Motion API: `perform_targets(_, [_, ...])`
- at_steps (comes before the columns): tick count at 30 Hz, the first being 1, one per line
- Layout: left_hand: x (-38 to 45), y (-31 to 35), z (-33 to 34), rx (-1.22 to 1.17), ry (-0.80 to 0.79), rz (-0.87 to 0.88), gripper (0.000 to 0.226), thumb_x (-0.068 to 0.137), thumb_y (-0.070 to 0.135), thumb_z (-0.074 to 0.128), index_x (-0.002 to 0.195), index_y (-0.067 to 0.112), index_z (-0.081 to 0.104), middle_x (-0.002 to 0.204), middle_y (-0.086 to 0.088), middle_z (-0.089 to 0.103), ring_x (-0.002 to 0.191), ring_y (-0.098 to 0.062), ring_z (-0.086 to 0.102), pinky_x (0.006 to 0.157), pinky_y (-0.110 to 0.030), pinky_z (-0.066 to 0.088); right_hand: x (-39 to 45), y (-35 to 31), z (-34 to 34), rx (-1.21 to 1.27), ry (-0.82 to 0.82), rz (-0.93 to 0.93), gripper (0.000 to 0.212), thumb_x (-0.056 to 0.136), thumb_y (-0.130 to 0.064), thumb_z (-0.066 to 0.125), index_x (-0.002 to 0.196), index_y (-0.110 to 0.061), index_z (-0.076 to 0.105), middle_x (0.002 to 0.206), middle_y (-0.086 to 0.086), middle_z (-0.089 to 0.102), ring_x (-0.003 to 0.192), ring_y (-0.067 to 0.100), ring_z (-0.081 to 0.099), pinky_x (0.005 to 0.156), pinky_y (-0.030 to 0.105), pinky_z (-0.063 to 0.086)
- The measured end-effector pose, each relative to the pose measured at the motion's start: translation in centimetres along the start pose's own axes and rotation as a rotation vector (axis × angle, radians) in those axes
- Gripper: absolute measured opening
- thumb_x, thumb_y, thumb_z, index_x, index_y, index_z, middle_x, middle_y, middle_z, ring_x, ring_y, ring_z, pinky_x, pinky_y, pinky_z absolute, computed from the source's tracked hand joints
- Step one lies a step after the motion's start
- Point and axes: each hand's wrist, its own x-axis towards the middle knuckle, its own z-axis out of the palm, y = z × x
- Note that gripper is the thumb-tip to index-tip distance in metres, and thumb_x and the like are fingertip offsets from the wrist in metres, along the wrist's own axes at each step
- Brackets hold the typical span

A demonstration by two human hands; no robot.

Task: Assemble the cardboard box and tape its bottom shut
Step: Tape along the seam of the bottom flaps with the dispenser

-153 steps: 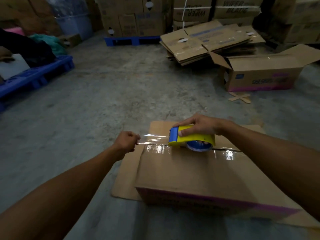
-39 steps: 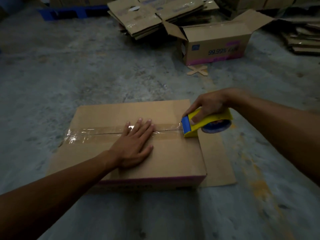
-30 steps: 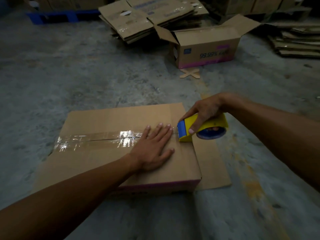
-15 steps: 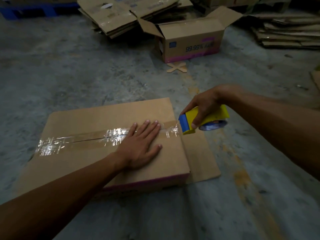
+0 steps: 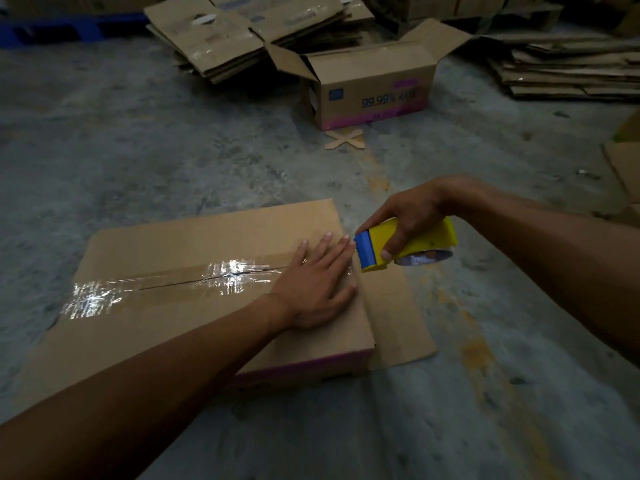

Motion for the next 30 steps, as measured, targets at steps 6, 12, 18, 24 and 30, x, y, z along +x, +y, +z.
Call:
perform_targets(6, [0.5, 0.3, 1.6, 0.038, 0.054, -0.039, 0.075, 0.095, 0.059, 0.015, 0.154, 0.017, -0.002, 0.163, 0.002, -0.001, 0.149, -0.01, -0.008, 0.121, -0.043, -0.001, 0.4, -1.0, -0.3, -0.088, 0.026, 0.076, 0.071, 0.075, -0.055, 0.072, 0.139, -0.047, 0.042, 0.119, -0.007, 0.05, 0.107, 0.017, 0.049, 0.089, 0.032, 0.038])
perform_targets(12, [0.2, 0.1, 1.5, 0.036, 0.072, -0.014, 0.07, 0.095, 0.057, 0.013, 0.155, 0.02, 0.006, 0.163, 0.002, 0.0, 0.149, -0.011, -0.008, 0.121, -0.044, 0.0, 4.2, 1.4, 5.9, -0.289, -0.134, 0.284, 0.07, 0.064, -0.048, 0.081, 0.129, -0.033, 0.059, 0.116, 0.001, 0.069, 0.098, 0.025, 0.067, 0.083, 0.033, 0.053])
perform_targets(18, [1.1, 0.2, 0.2, 0.059, 0.091, 0.178, 0.046, 0.097, 0.045, 0.025, 0.128, 0.027, 0.054, 0.151, 0.005, 0.04, 0.148, -0.018, 0.015, 0.118, -0.048, 0.013, 3.3, 2.7, 4.8, 0.186, 0.033, 0.238, 0.066, 0.081, -0.03, 0.075, 0.14, -0.023, 0.049, 0.103, 0.017, 0.073, 0.082, 0.032, 0.072, 0.078, 0.042, 0.059])
perform_targets(24, [1.8, 0.2, -0.4, 0.089, 0.127, 0.174, 0.039, 0.093, 0.048, 0.03, 0.109, 0.024, 0.057, 0.12, 0.004, 0.056, 0.135, -0.018, 0.035, 0.115, -0.043, 0.021, 3.0, 3.7, 4.1, 0.407, 0.314, 0.17, 0.069, 0.077, -0.047, 0.075, 0.14, -0.034, 0.05, 0.122, 0.003, 0.06, 0.102, 0.021, 0.059, 0.084, 0.03, 0.047])
perform_targets(30, [0.9, 1.2, -0.2, 0.135, 0.16, 0.074, 0.038, 0.09, 0.05, 0.029, 0.103, 0.024, 0.053, 0.109, 0.004, 0.055, 0.12, -0.022, 0.041, 0.113, -0.052, 0.019, 1.4, 5.4, 3.0, 1.055, 0.255, 0.018, 0.052, 0.086, -0.039, 0.068, 0.135, -0.03, 0.053, 0.084, 0.004, 0.062, 0.061, 0.015, 0.058, 0.05, 0.027, 0.049])
